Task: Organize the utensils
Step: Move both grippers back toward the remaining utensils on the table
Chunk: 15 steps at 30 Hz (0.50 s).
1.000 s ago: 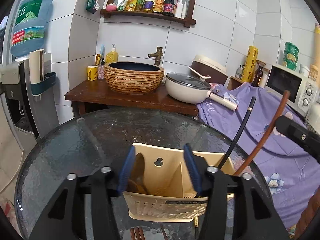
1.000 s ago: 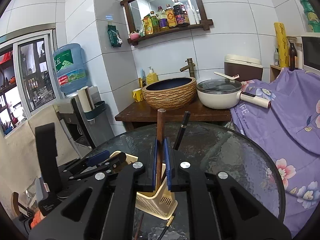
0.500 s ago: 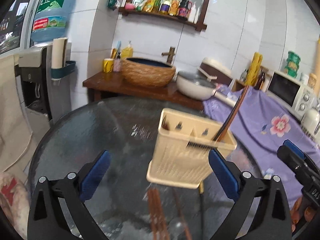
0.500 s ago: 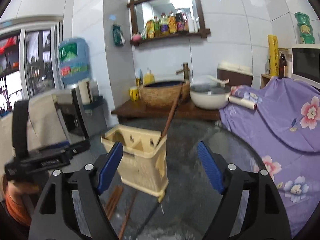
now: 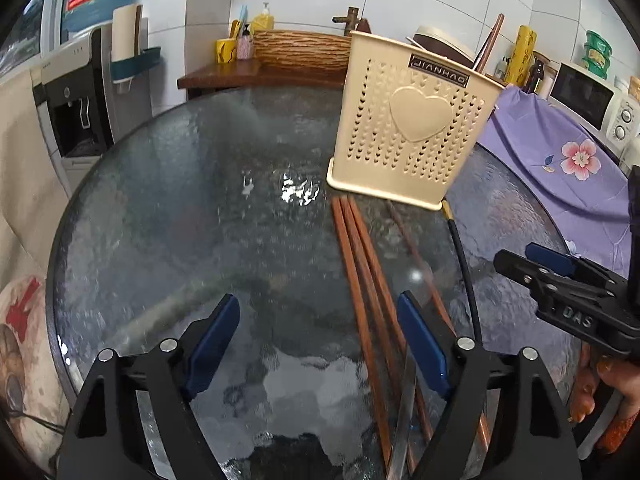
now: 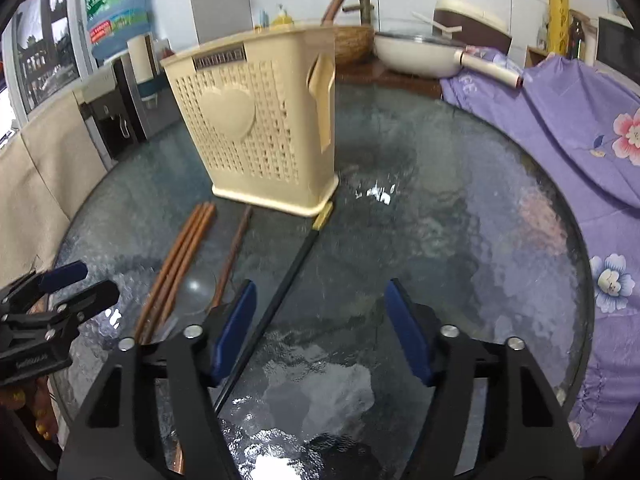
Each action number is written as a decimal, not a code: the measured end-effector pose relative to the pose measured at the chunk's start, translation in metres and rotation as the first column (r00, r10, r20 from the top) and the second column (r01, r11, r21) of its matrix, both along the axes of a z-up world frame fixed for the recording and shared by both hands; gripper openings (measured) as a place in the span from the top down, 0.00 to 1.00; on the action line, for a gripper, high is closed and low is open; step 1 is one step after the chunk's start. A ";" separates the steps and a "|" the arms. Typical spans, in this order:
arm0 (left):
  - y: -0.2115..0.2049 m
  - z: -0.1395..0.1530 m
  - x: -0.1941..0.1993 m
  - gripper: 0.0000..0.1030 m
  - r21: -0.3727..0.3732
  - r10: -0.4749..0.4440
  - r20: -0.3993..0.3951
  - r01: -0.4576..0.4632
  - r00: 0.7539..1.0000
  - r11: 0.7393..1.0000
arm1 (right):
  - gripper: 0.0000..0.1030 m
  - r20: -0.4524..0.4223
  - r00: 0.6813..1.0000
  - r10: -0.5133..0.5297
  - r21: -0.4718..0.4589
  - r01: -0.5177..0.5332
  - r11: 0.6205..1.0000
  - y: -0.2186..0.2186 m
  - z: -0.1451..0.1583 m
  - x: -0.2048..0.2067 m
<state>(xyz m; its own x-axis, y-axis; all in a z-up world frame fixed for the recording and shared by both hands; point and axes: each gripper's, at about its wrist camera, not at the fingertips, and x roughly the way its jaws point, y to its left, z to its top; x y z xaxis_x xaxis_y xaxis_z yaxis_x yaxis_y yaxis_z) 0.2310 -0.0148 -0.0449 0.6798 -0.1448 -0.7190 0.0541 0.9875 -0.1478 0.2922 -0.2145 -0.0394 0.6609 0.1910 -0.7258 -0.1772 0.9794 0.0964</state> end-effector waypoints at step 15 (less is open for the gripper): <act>-0.029 -0.009 -0.009 0.35 0.046 -0.094 -0.004 0.094 0.996 0.994 | 0.59 -0.101 0.993 -0.054 -0.025 0.052 0.998 0.028 -0.022 0.058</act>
<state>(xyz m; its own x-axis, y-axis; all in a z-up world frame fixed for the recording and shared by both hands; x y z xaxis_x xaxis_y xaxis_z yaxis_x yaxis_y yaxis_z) 0.2223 -0.0441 -0.0537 0.6632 -0.1748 -0.7277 0.1470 0.9838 -0.1024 0.3506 -0.1863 -0.0618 0.5920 0.1405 -0.7936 -0.1152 0.9893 0.0892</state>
